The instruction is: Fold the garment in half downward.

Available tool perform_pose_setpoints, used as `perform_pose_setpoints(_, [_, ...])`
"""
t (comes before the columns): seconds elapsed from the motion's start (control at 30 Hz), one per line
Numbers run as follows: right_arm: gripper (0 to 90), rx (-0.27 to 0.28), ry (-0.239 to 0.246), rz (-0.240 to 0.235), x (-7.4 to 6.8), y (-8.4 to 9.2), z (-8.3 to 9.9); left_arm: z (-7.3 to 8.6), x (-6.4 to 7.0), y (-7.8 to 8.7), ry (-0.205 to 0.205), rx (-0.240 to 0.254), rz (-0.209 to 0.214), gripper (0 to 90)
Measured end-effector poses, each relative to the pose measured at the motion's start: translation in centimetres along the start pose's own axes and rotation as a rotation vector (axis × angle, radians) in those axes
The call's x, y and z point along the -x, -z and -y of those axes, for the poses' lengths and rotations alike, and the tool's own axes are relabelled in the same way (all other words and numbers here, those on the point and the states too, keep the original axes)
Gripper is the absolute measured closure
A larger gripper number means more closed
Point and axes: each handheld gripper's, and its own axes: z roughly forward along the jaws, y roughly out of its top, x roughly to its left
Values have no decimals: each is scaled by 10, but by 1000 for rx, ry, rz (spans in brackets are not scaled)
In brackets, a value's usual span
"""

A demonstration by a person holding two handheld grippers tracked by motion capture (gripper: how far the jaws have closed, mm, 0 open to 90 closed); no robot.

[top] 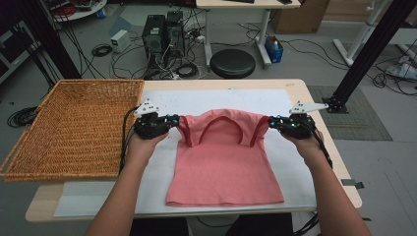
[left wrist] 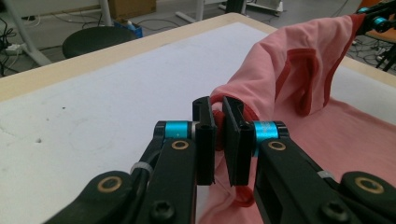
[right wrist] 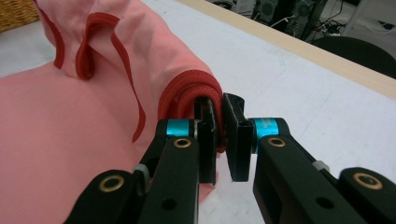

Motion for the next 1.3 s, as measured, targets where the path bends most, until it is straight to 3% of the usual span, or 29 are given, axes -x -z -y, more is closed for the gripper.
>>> perform_pose_setpoints(0.2, [845, 8, -8, 1, -27, 21, 18, 20, 22, 26, -7, 16, 4, 835])
perform_pose_setpoints(0.3, [844, 10, -8, 0, -43, 36, 31, 37, 35, 39, -3, 22, 16, 835])
perform_pose_setpoints(0.4, [821, 20, -5, -30, -61, 50, 48, 58, 49, 52, -1, 36, 42, 825])
perform_pose_setpoints(0.43, [757, 29, -6, -49, -66, 54, 54, 64, 52, 57, -13, 37, 36, 792])
perform_pose_setpoints(0.47, [671, 28, -13, -58, -68, 58, 60, 69, 53, 61, -18, 40, 22, 702])
perform_pose_setpoints(0.5, [675, 15, -19, -54, -70, 61, 65, 73, 53, 65, -13, 46, 6, 626])
perform_pose_setpoints(0.63, [669, 36, -46, -9, -67, 74, 65, 73, 47, 76, 31, 54, -30, 533])
perform_pose_setpoints(0.8, [607, 49, -47, 18, -64, 70, 54, 66, 43, 69, 29, 24, -33, 450])
perform_pose_setpoints(0.9, [541, 38, -50, 14, -63, 60, 52, 64, 40, 60, 40, -1, -29, 420])
perform_pose_setpoints(1.0, [533, 26, -58, 4, -61, 53, 55, 65, 39, 52, 49, -38, -22, 394])
perform_pose_setpoints(1.3, [516, -18, -76, 3, -64, 51, 73, 85, 46, 40, 50, -119, 5, 372])
